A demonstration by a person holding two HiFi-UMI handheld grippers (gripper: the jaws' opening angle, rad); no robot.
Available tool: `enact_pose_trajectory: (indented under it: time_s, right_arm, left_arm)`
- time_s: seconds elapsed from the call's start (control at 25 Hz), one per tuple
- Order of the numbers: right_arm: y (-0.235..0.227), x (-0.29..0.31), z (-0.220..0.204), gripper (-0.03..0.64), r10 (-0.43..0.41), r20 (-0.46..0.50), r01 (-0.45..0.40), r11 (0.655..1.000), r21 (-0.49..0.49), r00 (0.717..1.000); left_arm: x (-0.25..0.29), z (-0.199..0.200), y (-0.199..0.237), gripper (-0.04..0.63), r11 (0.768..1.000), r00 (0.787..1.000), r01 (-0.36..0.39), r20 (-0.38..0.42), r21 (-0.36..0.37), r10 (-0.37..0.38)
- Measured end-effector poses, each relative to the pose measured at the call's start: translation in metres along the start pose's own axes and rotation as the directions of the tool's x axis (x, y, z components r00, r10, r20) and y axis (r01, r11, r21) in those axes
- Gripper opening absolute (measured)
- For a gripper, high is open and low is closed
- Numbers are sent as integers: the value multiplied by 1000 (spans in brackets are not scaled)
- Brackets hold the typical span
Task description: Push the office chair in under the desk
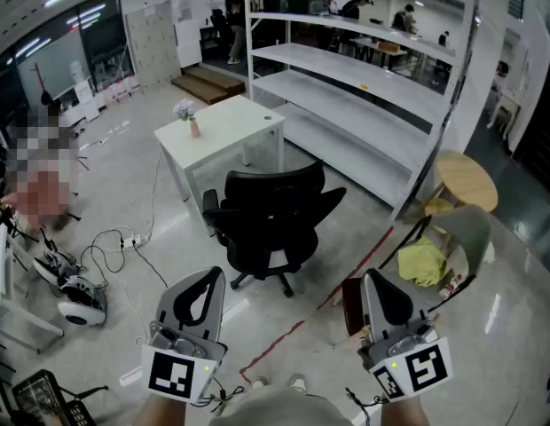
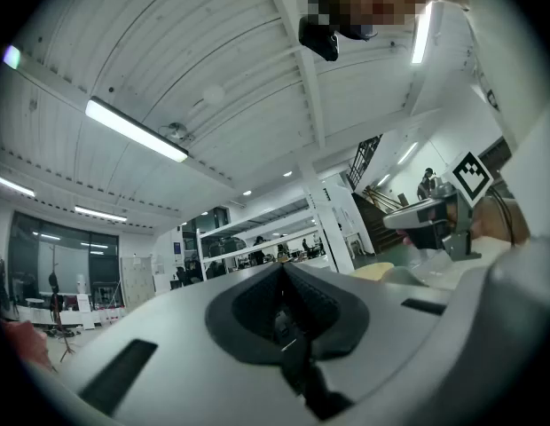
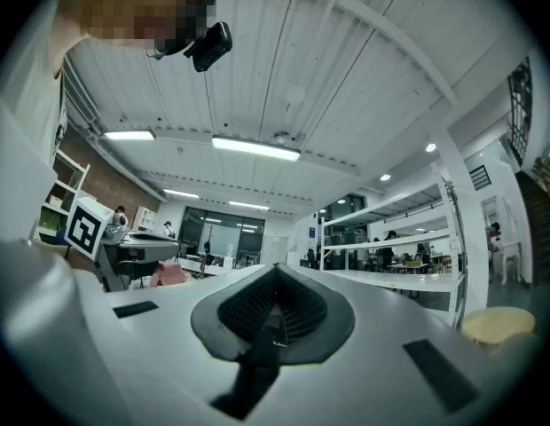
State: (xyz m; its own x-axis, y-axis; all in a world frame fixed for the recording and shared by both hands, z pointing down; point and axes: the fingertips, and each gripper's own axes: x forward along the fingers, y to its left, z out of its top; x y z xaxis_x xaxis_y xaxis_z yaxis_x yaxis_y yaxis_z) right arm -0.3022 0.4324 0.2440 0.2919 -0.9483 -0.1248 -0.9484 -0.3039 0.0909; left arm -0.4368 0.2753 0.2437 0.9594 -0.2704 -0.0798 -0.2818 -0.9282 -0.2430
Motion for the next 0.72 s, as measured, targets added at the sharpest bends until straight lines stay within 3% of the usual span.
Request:
enact_pose_trajectory:
  time_s: [0.36,0.72]
  right_arm:
    - [-21,-7,-3,6,-1,2,1,1000,9,1000]
    - [-38,-17,-27,6,55,-48,-55,998,10,997]
  left_arm:
    - [10,-2,-12,6,1000,1000,-14,-14,19,14]
    - [20,-13,-35,6,998,998,-43,-48,43,45]
